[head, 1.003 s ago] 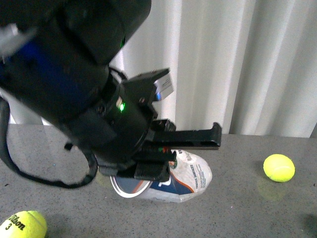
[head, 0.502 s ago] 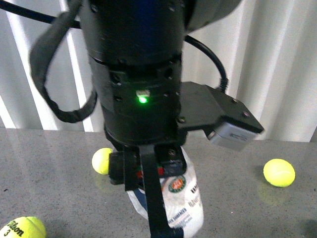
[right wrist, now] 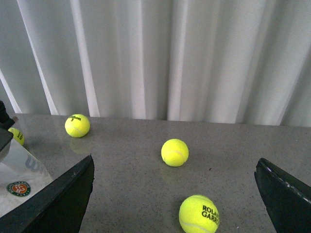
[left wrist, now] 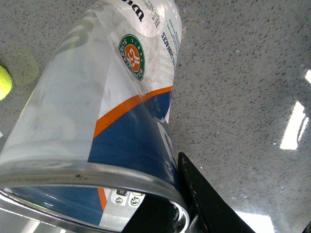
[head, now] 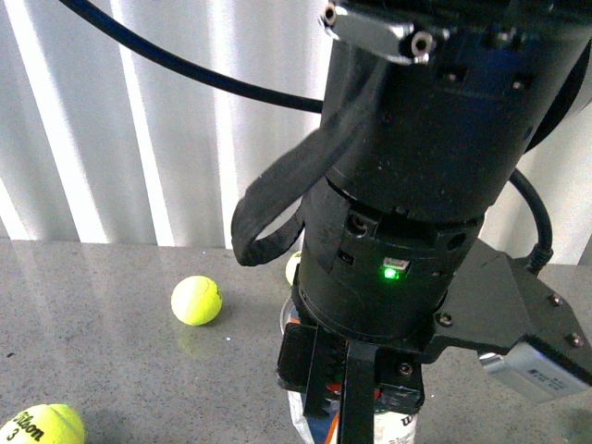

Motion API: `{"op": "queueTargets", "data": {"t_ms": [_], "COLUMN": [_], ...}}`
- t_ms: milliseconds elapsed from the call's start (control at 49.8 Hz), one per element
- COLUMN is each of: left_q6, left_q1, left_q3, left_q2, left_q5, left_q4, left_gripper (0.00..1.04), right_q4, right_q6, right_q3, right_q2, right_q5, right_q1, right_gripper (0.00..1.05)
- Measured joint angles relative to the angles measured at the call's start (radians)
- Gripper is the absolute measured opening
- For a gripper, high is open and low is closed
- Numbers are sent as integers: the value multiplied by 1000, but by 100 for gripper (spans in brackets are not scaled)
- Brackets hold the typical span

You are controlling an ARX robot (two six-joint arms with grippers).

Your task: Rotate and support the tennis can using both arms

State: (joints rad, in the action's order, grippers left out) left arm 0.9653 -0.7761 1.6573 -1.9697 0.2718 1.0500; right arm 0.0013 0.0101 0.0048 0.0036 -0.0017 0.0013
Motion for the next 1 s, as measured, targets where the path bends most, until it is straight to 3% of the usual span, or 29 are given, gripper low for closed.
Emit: {"op": "queueTargets", "data": {"t_ms": [201, 642, 803, 1003], "left_q6": [84, 123, 123, 122], "left_q1": [-3, -21, -23, -23], "left_q3": [23, 75, 89, 114], "left_q2": [-35, -71, -76, -82], "left_q5": [64, 64, 59, 62], "left_q4": [-23, 9, -3, -24], "left_gripper": [4, 4, 25, 65], "right_q4": [0, 0, 0, 0], "right_q6": [0, 0, 0, 0], "right_q3": [0, 0, 0, 0], "right_q2": [0, 0, 0, 0], "right_q5": [0, 0, 0, 0], "right_q1": [0, 0, 0, 0], "right_gripper": [98, 98, 98, 98]}}
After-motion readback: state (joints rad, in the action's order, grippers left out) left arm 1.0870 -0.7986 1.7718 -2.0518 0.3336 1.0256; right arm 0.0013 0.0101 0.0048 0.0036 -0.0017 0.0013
